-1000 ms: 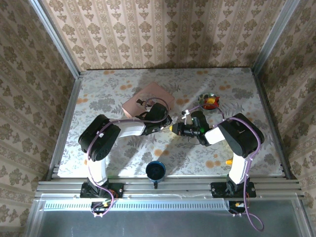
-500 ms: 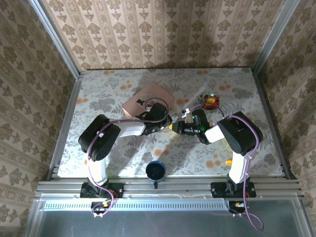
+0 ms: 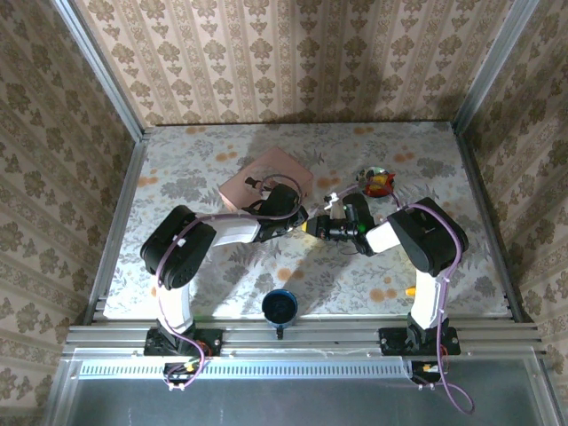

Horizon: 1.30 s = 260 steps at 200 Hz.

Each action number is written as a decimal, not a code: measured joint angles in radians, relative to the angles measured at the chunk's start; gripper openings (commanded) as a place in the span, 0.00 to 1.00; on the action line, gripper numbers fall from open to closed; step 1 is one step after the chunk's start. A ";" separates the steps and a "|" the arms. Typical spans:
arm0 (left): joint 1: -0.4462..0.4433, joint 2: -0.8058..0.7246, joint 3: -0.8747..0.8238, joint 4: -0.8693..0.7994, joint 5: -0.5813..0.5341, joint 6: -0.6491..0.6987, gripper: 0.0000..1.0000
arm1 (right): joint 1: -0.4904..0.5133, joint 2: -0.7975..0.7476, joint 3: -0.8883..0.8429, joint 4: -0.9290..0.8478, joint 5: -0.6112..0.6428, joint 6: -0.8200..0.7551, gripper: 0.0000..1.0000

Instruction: Unlock the padlock with the key

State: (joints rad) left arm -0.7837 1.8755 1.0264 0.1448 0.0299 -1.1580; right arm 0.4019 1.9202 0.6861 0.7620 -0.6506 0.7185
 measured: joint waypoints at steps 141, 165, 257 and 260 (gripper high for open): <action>0.008 -0.026 -0.051 0.051 0.019 0.006 0.00 | 0.001 -0.158 -0.117 -0.013 0.072 -0.034 0.34; 0.008 -0.026 -0.051 0.053 0.019 0.006 0.00 | 0.001 -0.146 -0.118 0.031 0.071 -0.016 0.34; 0.008 -0.026 -0.063 0.076 0.019 0.006 0.00 | 0.003 -0.067 -0.117 0.121 0.066 0.027 0.30; 0.008 -0.026 -0.063 0.077 0.019 0.006 0.00 | 0.003 -0.066 -0.117 0.122 0.066 0.027 0.29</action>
State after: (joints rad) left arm -0.7761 1.8500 0.9634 0.2214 0.0494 -1.1519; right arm 0.4049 1.8545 0.5690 0.8837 -0.5850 0.7460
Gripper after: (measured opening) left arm 0.272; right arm 0.307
